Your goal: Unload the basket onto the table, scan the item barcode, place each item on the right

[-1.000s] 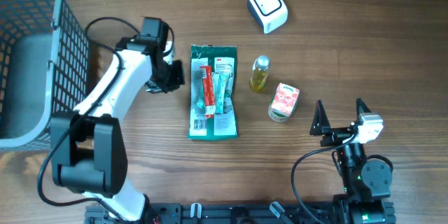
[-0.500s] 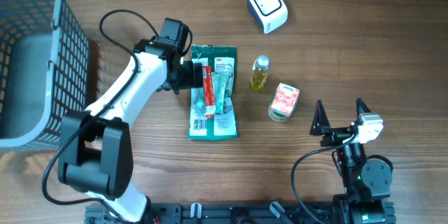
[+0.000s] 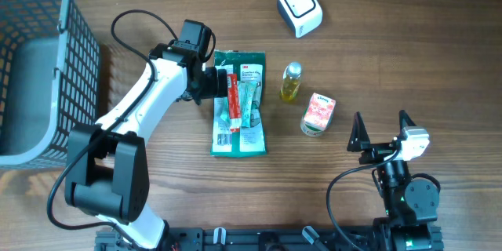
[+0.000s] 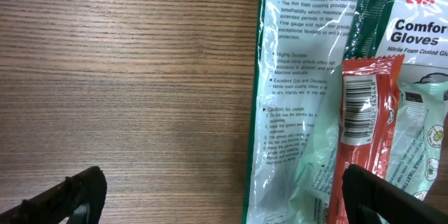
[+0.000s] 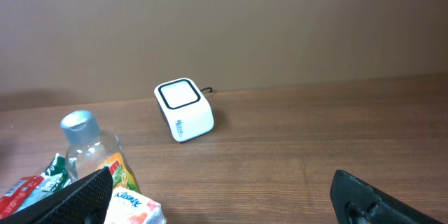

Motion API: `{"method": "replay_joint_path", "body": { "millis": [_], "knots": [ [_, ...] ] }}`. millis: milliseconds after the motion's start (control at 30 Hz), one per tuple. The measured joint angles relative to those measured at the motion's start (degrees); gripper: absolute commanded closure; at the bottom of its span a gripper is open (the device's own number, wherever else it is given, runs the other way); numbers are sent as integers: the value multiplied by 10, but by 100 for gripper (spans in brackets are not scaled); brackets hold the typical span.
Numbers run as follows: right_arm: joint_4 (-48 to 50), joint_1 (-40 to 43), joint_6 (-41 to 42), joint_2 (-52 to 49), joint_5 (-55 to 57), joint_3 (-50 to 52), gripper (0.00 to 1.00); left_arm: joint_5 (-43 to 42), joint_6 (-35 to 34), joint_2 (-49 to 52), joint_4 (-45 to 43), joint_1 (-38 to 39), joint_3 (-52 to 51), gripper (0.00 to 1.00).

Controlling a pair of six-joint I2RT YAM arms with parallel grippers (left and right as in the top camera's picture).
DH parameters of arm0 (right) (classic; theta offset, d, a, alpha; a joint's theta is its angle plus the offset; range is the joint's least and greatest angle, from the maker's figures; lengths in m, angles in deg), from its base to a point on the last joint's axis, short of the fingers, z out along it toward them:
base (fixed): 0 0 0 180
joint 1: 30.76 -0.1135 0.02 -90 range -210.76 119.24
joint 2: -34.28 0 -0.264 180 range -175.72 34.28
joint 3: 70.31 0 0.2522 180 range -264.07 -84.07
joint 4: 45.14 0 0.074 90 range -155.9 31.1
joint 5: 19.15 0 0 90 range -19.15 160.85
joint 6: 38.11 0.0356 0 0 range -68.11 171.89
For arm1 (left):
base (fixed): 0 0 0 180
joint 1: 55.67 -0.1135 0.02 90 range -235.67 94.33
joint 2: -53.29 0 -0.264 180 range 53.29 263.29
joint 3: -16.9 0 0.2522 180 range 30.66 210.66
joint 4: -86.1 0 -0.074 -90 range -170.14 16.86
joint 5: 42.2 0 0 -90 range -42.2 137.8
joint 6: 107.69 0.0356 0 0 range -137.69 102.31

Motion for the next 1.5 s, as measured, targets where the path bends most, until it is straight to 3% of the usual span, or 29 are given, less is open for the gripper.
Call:
{"method": "replay_joint_path", "body": {
  "millis": [967, 1167, 1333, 1500],
  "knots": [
    [0, 0, 2, 0, -1, 0, 0, 2, 0, 0, 0, 0, 0, 0],
    [-3, 0, 80, 0, -33, 0, 0, 2, 0, 0, 0, 0, 0, 0],
    [-96, 0, 117, 0, -75, -33, 0, 2, 0, 0, 0, 0, 0, 0],
    [-213, 0, 125, -38, -87, -194, 0, 4, 0, 0, 0, 0, 0, 0]
  ]
}}
